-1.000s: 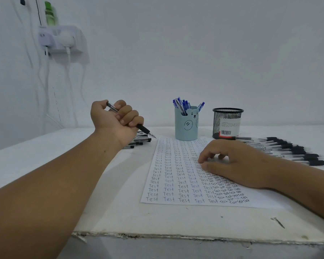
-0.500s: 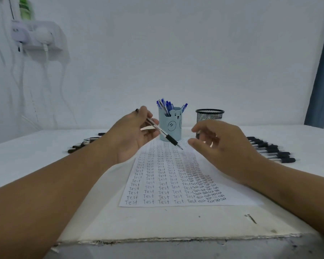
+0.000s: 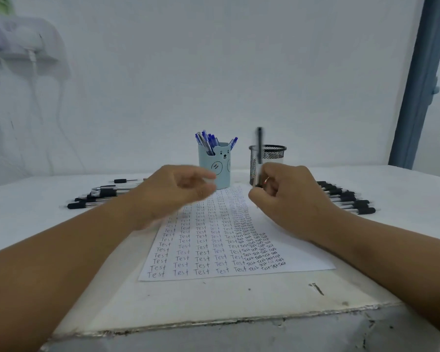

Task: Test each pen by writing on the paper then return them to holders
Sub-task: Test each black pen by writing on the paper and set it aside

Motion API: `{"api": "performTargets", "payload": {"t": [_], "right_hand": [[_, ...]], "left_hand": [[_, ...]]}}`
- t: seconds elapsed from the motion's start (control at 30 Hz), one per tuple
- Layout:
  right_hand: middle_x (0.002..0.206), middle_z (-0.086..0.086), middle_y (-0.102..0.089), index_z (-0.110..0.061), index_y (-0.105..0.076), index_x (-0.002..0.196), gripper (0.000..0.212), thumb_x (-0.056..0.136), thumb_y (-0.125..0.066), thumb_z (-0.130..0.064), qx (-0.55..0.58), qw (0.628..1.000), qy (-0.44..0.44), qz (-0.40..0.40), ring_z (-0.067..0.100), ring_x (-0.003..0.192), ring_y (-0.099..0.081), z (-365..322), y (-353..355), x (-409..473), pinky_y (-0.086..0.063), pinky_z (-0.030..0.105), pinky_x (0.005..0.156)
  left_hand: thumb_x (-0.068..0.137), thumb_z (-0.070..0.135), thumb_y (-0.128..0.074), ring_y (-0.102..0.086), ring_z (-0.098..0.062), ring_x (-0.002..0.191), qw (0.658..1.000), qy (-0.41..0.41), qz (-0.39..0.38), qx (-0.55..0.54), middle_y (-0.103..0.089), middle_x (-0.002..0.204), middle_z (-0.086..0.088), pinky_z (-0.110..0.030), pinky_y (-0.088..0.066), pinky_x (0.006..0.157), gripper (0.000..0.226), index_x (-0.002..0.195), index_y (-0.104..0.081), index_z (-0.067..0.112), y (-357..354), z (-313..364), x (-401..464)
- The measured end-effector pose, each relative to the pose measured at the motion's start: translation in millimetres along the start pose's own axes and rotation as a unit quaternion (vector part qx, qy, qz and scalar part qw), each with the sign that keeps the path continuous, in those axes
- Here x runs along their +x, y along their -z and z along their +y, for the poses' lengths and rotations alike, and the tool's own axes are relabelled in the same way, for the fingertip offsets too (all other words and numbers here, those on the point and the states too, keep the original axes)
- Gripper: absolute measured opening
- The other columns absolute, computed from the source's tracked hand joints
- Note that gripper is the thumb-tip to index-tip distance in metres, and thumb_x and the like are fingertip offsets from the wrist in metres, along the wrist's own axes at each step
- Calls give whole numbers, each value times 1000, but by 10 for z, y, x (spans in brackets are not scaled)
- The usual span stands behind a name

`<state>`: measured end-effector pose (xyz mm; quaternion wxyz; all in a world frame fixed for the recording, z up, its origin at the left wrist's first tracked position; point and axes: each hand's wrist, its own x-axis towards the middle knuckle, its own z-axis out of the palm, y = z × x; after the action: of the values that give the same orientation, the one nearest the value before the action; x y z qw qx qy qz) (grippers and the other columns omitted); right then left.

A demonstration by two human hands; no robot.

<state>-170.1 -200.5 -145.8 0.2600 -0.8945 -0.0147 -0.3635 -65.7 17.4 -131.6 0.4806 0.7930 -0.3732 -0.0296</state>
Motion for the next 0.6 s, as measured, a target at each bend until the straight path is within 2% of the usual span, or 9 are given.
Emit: {"api": "performTargets", "payload": {"t": [0.07,0.1,0.17,0.23,0.3,0.4,0.47,0.53,0.6], "right_hand": [[61,-1,-66,-22,-63,74,10,75,-60,-32,74,996,-20,-41,19,55,-60,-22,18,-11,-55,41,63],[65,1,-68,-21,-64,76,7,77,-64,-28,92,993,-23,-63,19,57,-61,-22,23,-15,-56,41,63],[63,-4,-65,-20,-63,76,11,80,-74,-21,97,992,-26,-81,9,55,-56,3,23,-19,-53,29,61],[55,-11,-57,-18,-60,72,21,81,-79,-22,89,992,-36,-85,2,50,-47,23,22,-12,-43,16,53],[54,-9,-58,-16,-60,73,23,84,-80,-24,132,984,-58,-106,4,47,-47,31,20,-5,-40,18,50],[63,8,-67,-11,-65,79,18,88,-77,-21,238,959,-85,-128,21,48,-48,13,35,-9,-36,25,46],[61,11,-65,-6,-63,74,23,85,-79,-18,273,946,-97,-143,22,49,-45,-10,53,-20,-34,26,47],[52,7,-58,-11,-58,62,33,80,-83,-21,247,951,-100,-154,19,45,-43,-28,65,-18,-35,23,48],[48,4,-56,-19,-50,51,44,78,-85,-25,174,968,-95,-155,18,49,-49,-30,62,-11,-43,24,55]], "left_hand": [[75,53,-79,-61,8,102,987,26,-2,156,-70,106,20,-32,-46,102,31,104,-73,43,-2,-82,13],[77,54,-78,-58,9,102,981,42,-7,190,-68,108,21,-31,-45,102,26,100,-74,45,7,-102,20],[80,53,-77,-55,10,101,977,72,-28,198,-66,109,23,-28,-43,99,19,96,-75,45,19,-84,11],[81,51,-76,-54,11,100,975,73,-52,204,-65,110,27,-26,-40,97,15,95,-75,46,29,-67,9],[81,50,-77,-54,13,96,974,71,-55,206,-64,109,29,-25,-39,95,13,93,-75,46,26,-55,9],[82,49,-76,-53,15,92,974,74,-54,208,-64,107,30,-22,-39,90,13,93,-75,45,26,-70,22],[81,49,-77,-54,13,97,975,72,-55,205,-64,109,29,-23,-39,93,13,93,-75,46,29,-83,32],[81,50,-77,-53,12,103,975,68,-56,205,-63,112,29,-25,-39,99,13,94,-75,46,31,-97,43],[82,49,-76,-51,15,104,975,67,-55,206,-62,113,29,-25,-38,100,13,94,-75,46,27,-107,46]]}}
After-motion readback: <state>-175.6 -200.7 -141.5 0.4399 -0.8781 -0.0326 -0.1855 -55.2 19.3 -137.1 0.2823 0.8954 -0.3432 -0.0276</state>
